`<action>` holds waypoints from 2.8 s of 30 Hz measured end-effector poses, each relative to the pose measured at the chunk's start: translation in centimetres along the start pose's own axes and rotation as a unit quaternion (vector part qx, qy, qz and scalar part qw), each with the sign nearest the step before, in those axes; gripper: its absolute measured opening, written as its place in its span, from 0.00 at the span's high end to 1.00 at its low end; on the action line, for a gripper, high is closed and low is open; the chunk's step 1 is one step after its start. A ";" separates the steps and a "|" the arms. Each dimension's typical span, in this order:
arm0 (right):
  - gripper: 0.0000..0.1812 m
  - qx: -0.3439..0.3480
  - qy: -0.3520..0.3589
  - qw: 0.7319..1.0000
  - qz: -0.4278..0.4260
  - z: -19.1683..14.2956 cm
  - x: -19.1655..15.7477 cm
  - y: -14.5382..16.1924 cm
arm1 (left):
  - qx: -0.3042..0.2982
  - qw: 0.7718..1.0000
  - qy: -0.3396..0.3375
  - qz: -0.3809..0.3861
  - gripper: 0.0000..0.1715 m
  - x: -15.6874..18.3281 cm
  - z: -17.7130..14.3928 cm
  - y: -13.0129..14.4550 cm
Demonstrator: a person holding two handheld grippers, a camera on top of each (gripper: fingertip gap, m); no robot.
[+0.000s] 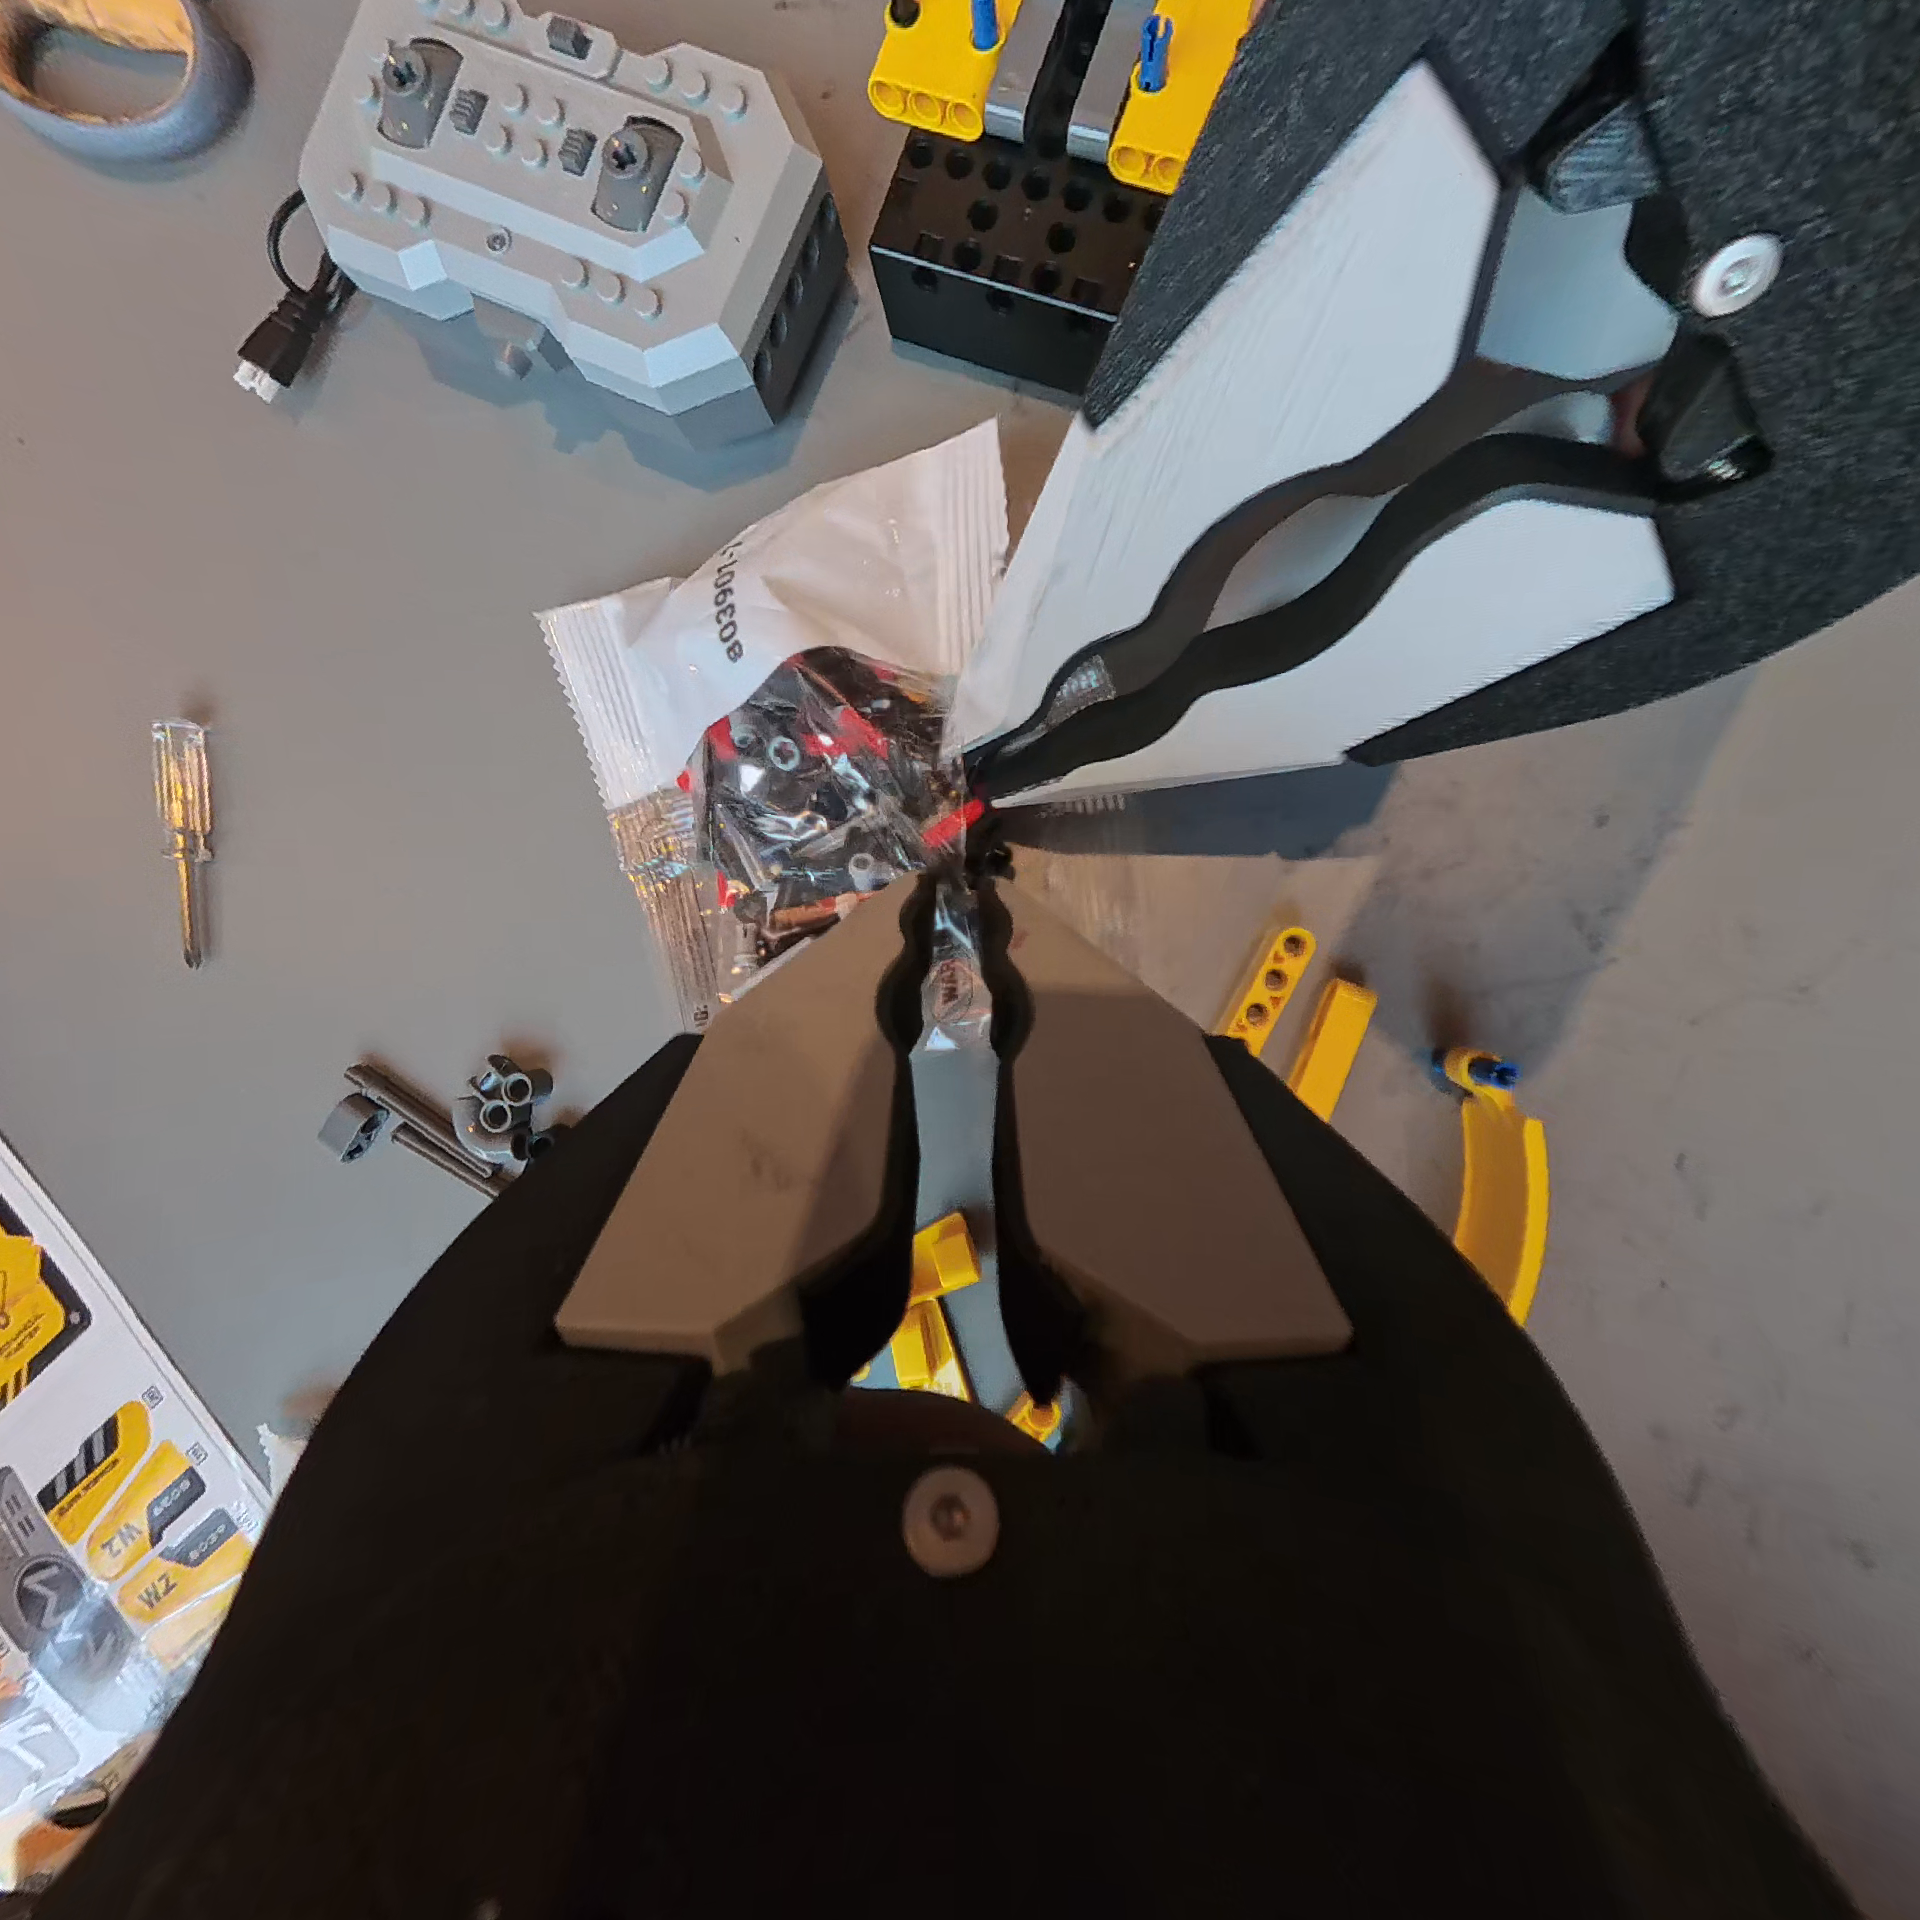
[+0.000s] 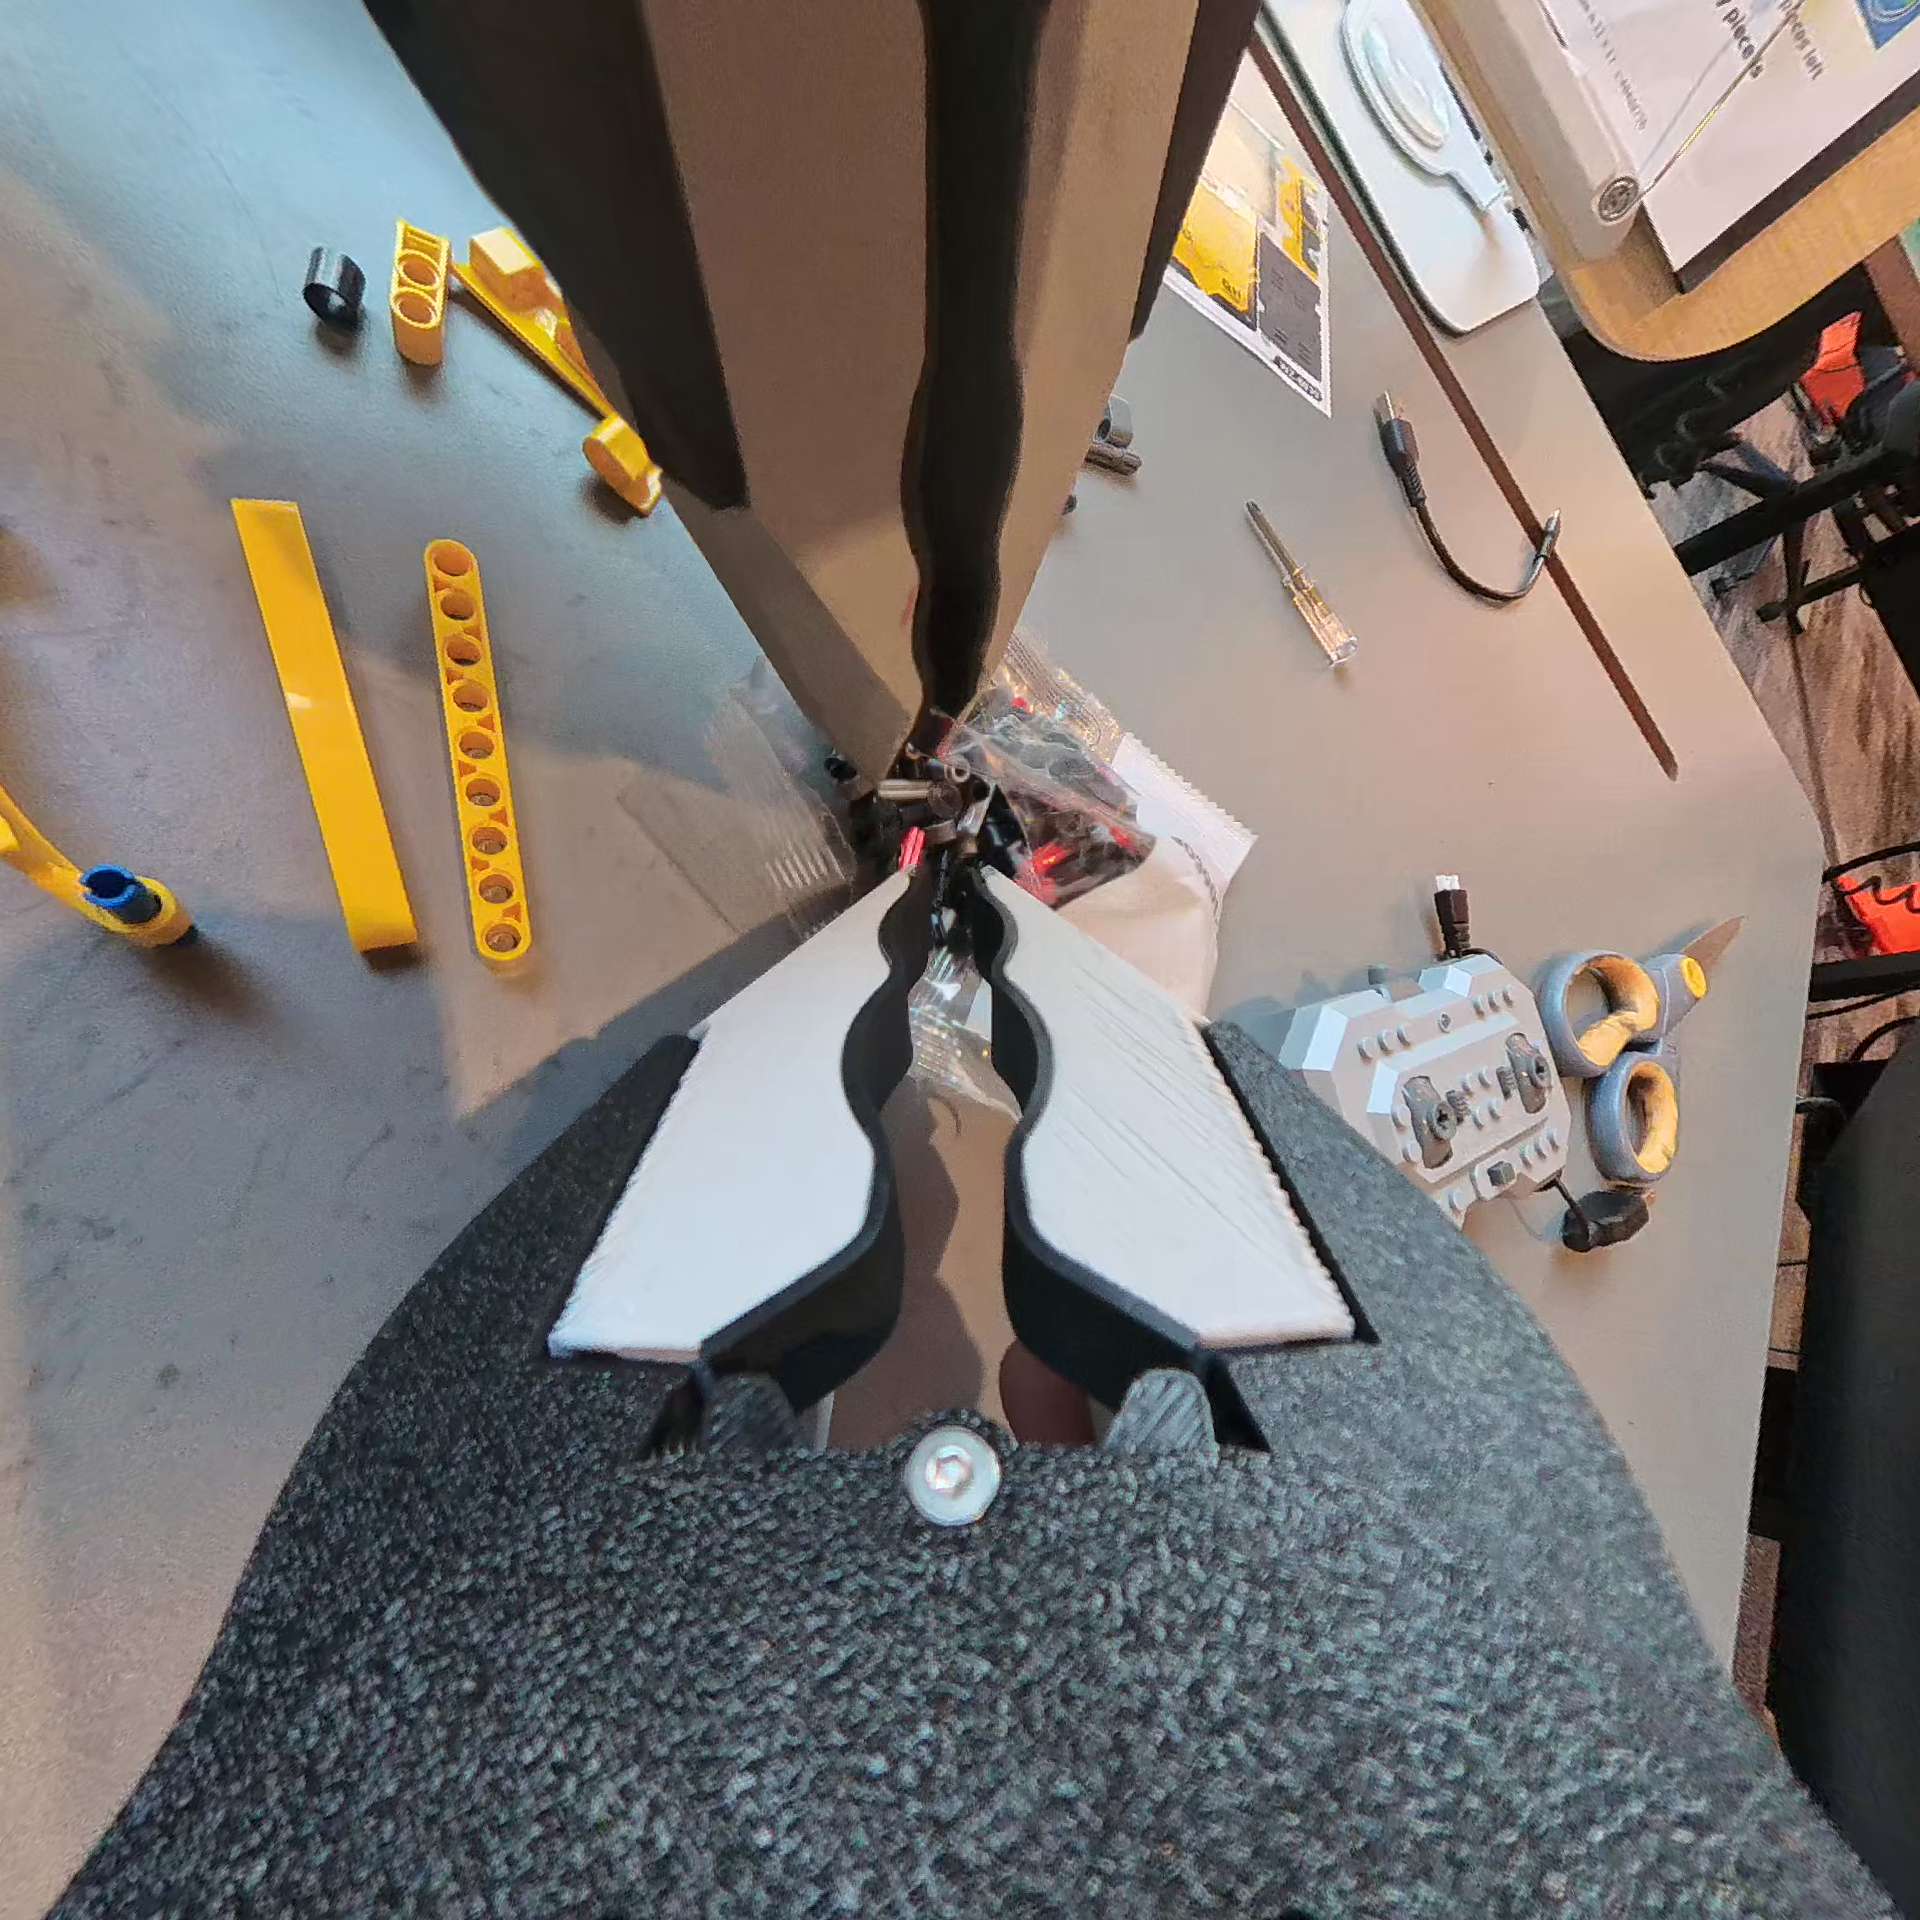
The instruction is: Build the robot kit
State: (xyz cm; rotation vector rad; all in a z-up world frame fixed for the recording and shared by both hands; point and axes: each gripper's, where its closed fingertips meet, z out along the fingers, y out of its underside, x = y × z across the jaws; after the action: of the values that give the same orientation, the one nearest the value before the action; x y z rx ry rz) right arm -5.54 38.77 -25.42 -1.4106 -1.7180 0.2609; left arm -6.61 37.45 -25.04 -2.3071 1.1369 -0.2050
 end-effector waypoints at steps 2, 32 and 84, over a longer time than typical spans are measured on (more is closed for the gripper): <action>0.96 0.004 -0.001 1.000 0.005 -0.1 0.2 0.0 | -0.009 1.000 -0.017 -0.009 0.92 -0.4 0.1 0.0; 0.94 0.125 -0.015 0.987 0.104 -2.0 1.8 -3.3 | 0.062 0.979 -0.192 -0.038 0.65 -4.8 -6.5 -3.3; 0.93 0.011 -0.016 0.987 0.159 -1.2 1.9 -1.0 | 0.057 0.995 -0.038 -0.079 1.00 -1.9 -3.0 -2.3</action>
State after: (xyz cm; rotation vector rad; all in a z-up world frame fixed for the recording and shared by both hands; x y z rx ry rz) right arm -5.34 39.66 -23.17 -1.6706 -1.5036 0.4768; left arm -7.33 38.76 -21.14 -2.2843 0.8829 -0.2333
